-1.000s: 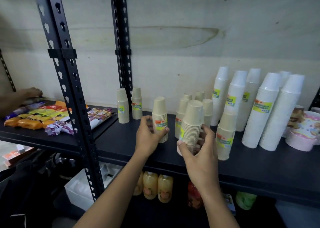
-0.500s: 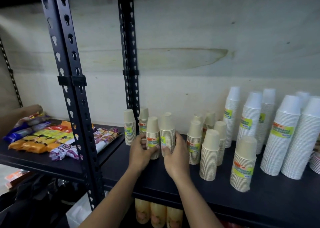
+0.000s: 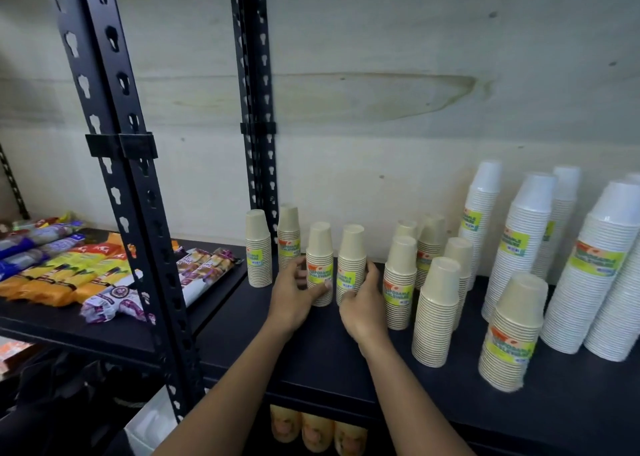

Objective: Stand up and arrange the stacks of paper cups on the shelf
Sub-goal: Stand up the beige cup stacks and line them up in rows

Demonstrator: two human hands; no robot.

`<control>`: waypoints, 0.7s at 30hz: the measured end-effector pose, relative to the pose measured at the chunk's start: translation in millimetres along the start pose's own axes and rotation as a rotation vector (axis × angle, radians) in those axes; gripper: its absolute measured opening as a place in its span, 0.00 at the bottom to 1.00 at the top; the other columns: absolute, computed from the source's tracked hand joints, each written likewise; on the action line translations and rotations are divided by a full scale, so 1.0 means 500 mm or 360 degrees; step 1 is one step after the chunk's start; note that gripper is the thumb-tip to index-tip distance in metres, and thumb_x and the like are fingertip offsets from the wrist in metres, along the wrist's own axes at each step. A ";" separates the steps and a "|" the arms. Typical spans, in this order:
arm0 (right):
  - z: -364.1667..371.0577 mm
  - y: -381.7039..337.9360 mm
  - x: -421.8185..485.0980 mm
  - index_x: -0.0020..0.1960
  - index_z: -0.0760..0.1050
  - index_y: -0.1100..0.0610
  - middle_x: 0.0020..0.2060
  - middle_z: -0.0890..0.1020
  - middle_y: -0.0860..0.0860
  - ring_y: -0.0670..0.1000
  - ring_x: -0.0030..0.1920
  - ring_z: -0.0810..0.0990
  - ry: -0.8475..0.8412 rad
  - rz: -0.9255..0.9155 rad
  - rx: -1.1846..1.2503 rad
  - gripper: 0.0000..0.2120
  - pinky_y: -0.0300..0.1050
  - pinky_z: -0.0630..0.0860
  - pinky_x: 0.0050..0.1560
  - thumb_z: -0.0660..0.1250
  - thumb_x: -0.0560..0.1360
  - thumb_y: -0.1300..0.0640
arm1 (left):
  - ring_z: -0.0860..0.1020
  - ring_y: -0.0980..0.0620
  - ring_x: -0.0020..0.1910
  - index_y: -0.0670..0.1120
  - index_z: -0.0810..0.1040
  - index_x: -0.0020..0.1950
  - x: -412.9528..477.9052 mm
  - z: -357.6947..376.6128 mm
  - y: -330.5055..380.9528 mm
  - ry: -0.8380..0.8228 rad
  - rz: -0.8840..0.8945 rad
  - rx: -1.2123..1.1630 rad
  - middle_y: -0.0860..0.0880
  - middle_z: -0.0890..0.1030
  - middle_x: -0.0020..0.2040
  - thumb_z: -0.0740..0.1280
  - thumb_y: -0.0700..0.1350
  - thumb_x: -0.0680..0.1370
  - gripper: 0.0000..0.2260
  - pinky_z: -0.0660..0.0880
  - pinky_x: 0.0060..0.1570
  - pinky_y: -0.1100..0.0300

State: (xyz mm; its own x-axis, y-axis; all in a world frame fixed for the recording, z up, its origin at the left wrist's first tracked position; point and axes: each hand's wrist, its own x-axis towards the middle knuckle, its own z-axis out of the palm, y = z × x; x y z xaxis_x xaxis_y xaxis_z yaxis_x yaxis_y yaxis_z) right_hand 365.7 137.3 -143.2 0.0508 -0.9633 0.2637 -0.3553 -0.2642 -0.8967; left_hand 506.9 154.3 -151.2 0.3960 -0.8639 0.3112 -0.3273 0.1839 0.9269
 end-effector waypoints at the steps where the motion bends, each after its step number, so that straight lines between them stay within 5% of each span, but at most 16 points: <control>1: 0.003 0.001 0.004 0.79 0.54 0.50 0.69 0.74 0.53 0.55 0.66 0.76 -0.0004 0.0003 0.0014 0.37 0.54 0.76 0.65 0.69 0.76 0.62 | 0.81 0.53 0.54 0.57 0.72 0.67 0.005 0.003 -0.001 -0.0004 0.0001 -0.0007 0.52 0.82 0.55 0.80 0.47 0.71 0.28 0.80 0.56 0.55; 5: 0.014 0.006 0.007 0.80 0.51 0.54 0.75 0.64 0.54 0.54 0.74 0.66 0.0041 -0.0003 -0.0037 0.44 0.51 0.68 0.73 0.75 0.73 0.57 | 0.81 0.53 0.53 0.56 0.71 0.69 0.019 0.014 -0.002 -0.0003 0.0013 -0.0005 0.51 0.81 0.54 0.80 0.47 0.71 0.30 0.80 0.57 0.52; 8: 0.021 0.008 0.011 0.81 0.48 0.57 0.75 0.60 0.57 0.56 0.73 0.65 0.0017 0.0008 -0.0134 0.42 0.45 0.65 0.70 0.71 0.77 0.60 | 0.80 0.55 0.53 0.58 0.69 0.67 0.018 0.014 -0.008 0.0003 0.0030 0.0053 0.53 0.80 0.55 0.80 0.46 0.70 0.30 0.80 0.55 0.57; 13: 0.034 0.018 0.034 0.78 0.52 0.57 0.70 0.72 0.55 0.55 0.68 0.74 0.0075 0.0042 -0.0089 0.37 0.46 0.73 0.64 0.69 0.76 0.63 | 0.79 0.61 0.53 0.53 0.71 0.68 0.024 0.008 -0.024 -0.0063 0.0056 0.0230 0.57 0.80 0.55 0.78 0.40 0.72 0.29 0.75 0.47 0.72; 17: 0.039 0.021 0.053 0.71 0.60 0.58 0.63 0.78 0.56 0.55 0.60 0.79 0.0142 0.0125 -0.0086 0.27 0.42 0.73 0.54 0.68 0.77 0.62 | 0.79 0.61 0.53 0.52 0.72 0.66 0.049 0.022 -0.019 -0.0067 0.0020 0.0238 0.58 0.79 0.55 0.78 0.39 0.73 0.26 0.73 0.43 0.74; 21: 0.040 0.009 0.085 0.73 0.63 0.61 0.65 0.72 0.57 0.56 0.65 0.73 0.0203 0.0114 -0.0192 0.25 0.44 0.69 0.62 0.67 0.78 0.62 | 0.80 0.59 0.54 0.51 0.72 0.66 0.082 0.048 -0.023 -0.0077 0.0008 0.0150 0.57 0.80 0.54 0.77 0.37 0.73 0.25 0.76 0.50 0.68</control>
State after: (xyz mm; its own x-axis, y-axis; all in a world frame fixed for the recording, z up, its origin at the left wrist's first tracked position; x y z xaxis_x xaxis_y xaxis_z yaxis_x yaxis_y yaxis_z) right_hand 384.8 94.4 -143.1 -0.0948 -0.9635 0.2506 -0.4636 -0.1800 -0.8676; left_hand 506.3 105.4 -154.1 0.3530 -0.8851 0.3032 -0.4095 0.1452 0.9007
